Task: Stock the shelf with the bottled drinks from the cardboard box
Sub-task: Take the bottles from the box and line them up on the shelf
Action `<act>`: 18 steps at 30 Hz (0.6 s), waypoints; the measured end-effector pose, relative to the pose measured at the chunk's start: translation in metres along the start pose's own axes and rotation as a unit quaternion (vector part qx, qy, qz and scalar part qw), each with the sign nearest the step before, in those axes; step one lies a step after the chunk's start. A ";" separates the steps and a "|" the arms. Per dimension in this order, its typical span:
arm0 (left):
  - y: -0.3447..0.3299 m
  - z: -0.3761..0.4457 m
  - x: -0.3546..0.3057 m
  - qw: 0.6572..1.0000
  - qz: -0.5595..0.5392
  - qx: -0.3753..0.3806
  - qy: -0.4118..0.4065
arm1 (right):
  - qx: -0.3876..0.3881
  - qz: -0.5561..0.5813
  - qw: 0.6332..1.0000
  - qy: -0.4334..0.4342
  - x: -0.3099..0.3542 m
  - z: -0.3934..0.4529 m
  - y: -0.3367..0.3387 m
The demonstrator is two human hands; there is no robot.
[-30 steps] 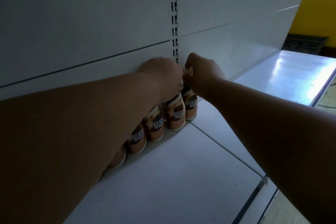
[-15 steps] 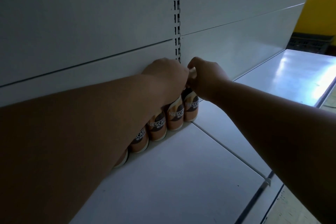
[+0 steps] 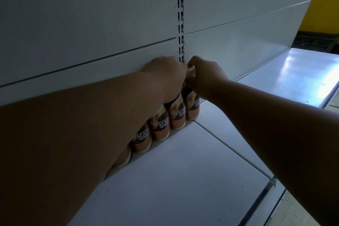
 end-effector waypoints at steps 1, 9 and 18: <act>0.000 0.000 0.000 1.000 -0.004 0.000 0.004 | -0.005 0.002 1.000 -0.005 0.000 -0.001 0.001; -0.002 0.002 0.001 0.999 -0.029 0.008 0.013 | -0.024 0.005 0.999 -0.023 0.000 -0.003 0.001; -0.002 0.004 0.000 1.000 -0.012 0.008 0.025 | 0.013 0.021 0.999 -0.022 -0.002 0.001 -0.003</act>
Point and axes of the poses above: each hand's wrist, its own z-axis towards the middle knuckle, its own y-axis out of the back of the hand, x = y × z, the point moved 7 cm from there along z, towards the middle knuckle, and after that the axes turned 11 degrees about -x, right-handed, at the moved point
